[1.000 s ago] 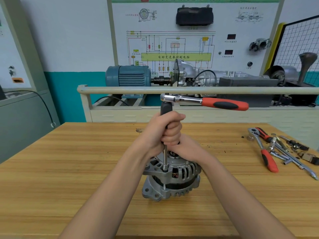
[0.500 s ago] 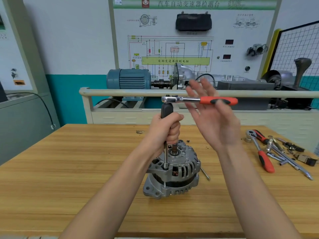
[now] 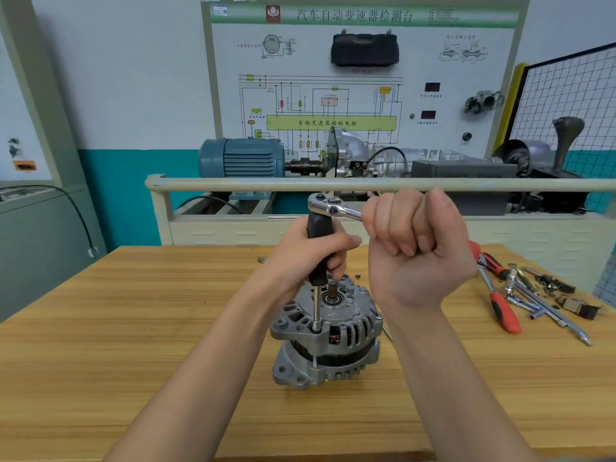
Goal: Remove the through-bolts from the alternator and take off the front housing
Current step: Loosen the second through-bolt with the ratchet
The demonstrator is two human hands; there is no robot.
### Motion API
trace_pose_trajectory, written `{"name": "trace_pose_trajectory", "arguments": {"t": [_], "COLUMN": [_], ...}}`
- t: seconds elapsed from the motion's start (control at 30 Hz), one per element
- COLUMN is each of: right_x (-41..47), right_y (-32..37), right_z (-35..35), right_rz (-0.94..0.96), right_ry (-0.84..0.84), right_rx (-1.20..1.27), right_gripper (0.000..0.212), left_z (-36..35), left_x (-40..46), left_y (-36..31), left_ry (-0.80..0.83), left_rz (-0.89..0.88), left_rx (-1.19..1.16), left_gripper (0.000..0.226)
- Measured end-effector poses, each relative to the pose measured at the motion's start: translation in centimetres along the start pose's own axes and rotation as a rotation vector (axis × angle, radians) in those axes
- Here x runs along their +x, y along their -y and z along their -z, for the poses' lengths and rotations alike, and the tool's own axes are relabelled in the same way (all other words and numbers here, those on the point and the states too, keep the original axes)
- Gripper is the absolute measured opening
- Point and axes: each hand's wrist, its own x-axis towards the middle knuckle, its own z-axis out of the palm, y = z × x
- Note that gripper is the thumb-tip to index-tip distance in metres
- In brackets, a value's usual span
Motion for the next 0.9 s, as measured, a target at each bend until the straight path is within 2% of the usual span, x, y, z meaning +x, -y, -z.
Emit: {"name": "trace_pose_trajectory", "arguments": {"t": [0.07,0.23,0.43,0.5,0.57,0.63,0.73,0.8,0.9], "right_x": [0.4,2.1,4.6,5.1,5.4,5.6,5.0,4.0,2.2], "right_y": [0.0,-0.5,-2.9,-4.0,-4.6,-4.7,-3.3,-2.4,-1.8], "right_z": [0.1,1.3,3.2,3.8,4.0,3.8,2.9,2.1,0.1], "right_rz": [-0.045,-0.24,-0.491,-0.564,-0.616,-0.616,-0.503,-0.383,-0.153], "right_ry": [-0.076,-0.218,-0.224,-0.273,-0.344,-0.417,-0.452,-0.383,-0.189], "right_rx": [0.054,0.316,0.651,0.815,0.87,0.826,0.662,0.508,0.216], "right_gripper": [0.043,0.05,0.051,0.05,0.049,0.051,0.049,0.05,0.057], "left_z": [0.2,0.7,1.2,1.2,1.1,0.9,0.4,-0.1,-0.5], "left_x": [0.4,0.9,0.9,0.9,1.0,1.2,1.1,1.1,1.1], "left_y": [-0.5,-0.7,-0.4,-0.4,-0.5,-0.6,-0.3,-0.1,0.0], "left_ry": [0.039,0.137,0.179,0.213,0.204,0.123,-0.04,-0.137,-0.27], "left_rz": [-0.017,0.107,0.138,0.154,0.18,0.203,0.166,0.128,0.114], "left_rx": [-0.051,-0.184,-0.234,-0.235,-0.215,-0.19,-0.122,-0.092,-0.057], "left_gripper": [0.03,0.042,0.041,0.038,0.039,0.045,0.054,0.054,0.055]}}
